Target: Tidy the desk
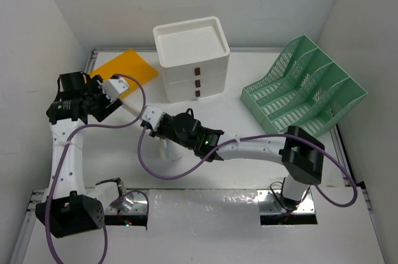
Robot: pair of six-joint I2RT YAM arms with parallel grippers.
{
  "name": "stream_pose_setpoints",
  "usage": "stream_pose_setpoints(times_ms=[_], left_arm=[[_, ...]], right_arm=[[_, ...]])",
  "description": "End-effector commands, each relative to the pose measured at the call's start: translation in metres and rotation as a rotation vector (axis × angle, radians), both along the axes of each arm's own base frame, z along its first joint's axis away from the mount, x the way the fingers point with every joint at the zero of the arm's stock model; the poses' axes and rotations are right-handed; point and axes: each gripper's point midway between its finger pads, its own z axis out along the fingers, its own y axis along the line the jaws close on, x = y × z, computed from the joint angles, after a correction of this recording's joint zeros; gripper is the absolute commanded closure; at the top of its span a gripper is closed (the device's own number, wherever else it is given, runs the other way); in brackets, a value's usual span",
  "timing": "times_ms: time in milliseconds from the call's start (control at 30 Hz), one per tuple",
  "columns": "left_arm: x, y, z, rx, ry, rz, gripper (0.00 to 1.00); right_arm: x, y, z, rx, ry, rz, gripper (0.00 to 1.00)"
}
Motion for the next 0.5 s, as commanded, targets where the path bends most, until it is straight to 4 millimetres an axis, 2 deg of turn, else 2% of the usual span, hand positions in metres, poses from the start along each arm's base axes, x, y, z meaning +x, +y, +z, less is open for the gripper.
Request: stream_pose_setpoints(times_ms=[0,67,100,133,200,233,267,300,333,367,433,467], left_arm=[[0.024,0.019,0.025,0.070,-0.139,0.083,0.33],[0.030,0.021,0.031,0.034,-0.148,0.128,0.30],[0.034,0.021,0.029,-0.003,-0.138,0.164,0.30],[0.037,0.022,0.042,-0.023,-0.165,0.181,0.30],[0.041,0.013,0.044,-0.105,-0.147,0.181,0.30],[0.044,0.012,0.058,-0.132,-0.170,0.181,0.30],[0.044,0.009,0.061,-0.161,-0.165,0.182,0.30],[0.047,0.004,0.064,-0.212,-0.163,0.192,0.27],[0.049,0.004,0.074,-0.230,-0.187,0.201,0.27],[0.054,0.005,0.079,-0.266,-0.208,0.239,0.27],[0.061,0.011,0.084,-0.292,-0.236,0.286,0.27],[0.066,0.013,0.085,-0.316,-0.248,0.314,0.27]], right_arm=[[-0.017,-0.002,0.060,0.104,-0.070,0.094,1.00],[-0.015,-0.012,0.068,0.111,-0.072,0.080,1.00],[-0.011,-0.018,0.064,0.097,-0.061,0.064,1.00],[-0.009,-0.026,0.068,0.099,-0.060,0.050,1.00],[0.001,-0.042,0.051,0.077,-0.004,0.015,1.00],[0.004,-0.051,0.054,0.095,0.010,0.003,1.00],[0.007,-0.058,0.051,0.118,0.054,-0.010,1.00],[0.015,-0.072,0.033,0.104,0.086,-0.042,1.00],[0.016,-0.084,0.040,0.132,0.089,-0.059,1.00],[0.020,-0.098,0.027,0.140,0.109,-0.095,1.00],[0.023,-0.115,0.033,0.168,0.085,-0.143,1.00],[0.021,-0.127,0.045,0.183,0.053,-0.162,1.00]])
